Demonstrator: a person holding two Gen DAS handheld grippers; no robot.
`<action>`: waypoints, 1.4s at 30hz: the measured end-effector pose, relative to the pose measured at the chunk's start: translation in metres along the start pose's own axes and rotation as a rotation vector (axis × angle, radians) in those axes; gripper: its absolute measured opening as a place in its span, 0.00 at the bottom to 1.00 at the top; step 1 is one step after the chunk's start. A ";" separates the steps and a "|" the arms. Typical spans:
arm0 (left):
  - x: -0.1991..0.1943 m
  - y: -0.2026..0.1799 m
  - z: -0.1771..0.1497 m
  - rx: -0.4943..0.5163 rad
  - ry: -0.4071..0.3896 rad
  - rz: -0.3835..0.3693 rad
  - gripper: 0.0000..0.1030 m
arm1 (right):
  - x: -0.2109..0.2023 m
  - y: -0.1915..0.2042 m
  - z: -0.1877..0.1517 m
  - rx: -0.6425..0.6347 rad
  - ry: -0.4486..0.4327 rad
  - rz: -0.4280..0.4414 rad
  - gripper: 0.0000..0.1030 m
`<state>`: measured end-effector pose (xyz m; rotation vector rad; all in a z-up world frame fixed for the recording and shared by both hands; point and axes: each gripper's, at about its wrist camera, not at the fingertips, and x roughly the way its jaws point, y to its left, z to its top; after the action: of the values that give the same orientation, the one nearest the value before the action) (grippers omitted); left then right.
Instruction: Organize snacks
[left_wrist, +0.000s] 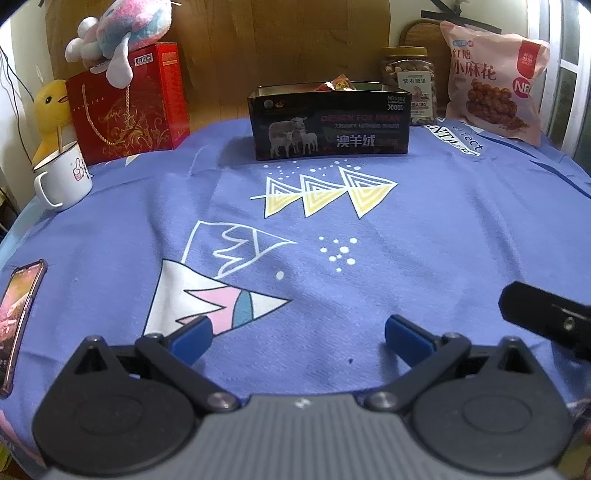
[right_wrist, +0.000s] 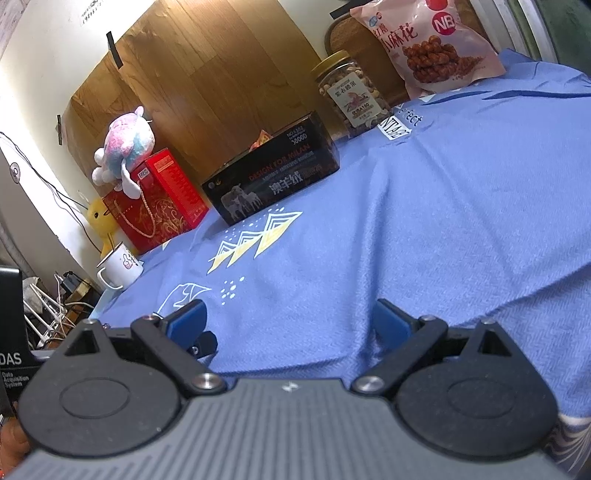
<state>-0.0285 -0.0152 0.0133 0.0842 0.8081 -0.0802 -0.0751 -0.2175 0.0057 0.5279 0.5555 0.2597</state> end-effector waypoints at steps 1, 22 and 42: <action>0.000 0.000 0.000 -0.003 -0.001 -0.003 1.00 | 0.000 0.000 0.000 0.001 0.000 0.000 0.95; 0.004 0.004 0.000 -0.021 0.047 -0.006 1.00 | -0.001 -0.001 0.000 0.005 -0.001 -0.001 0.95; 0.005 0.002 0.001 -0.012 0.079 -0.023 1.00 | -0.001 0.000 0.002 0.002 -0.002 -0.004 0.95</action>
<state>-0.0243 -0.0137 0.0107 0.0673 0.8886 -0.0944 -0.0747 -0.2186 0.0076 0.5292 0.5547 0.2547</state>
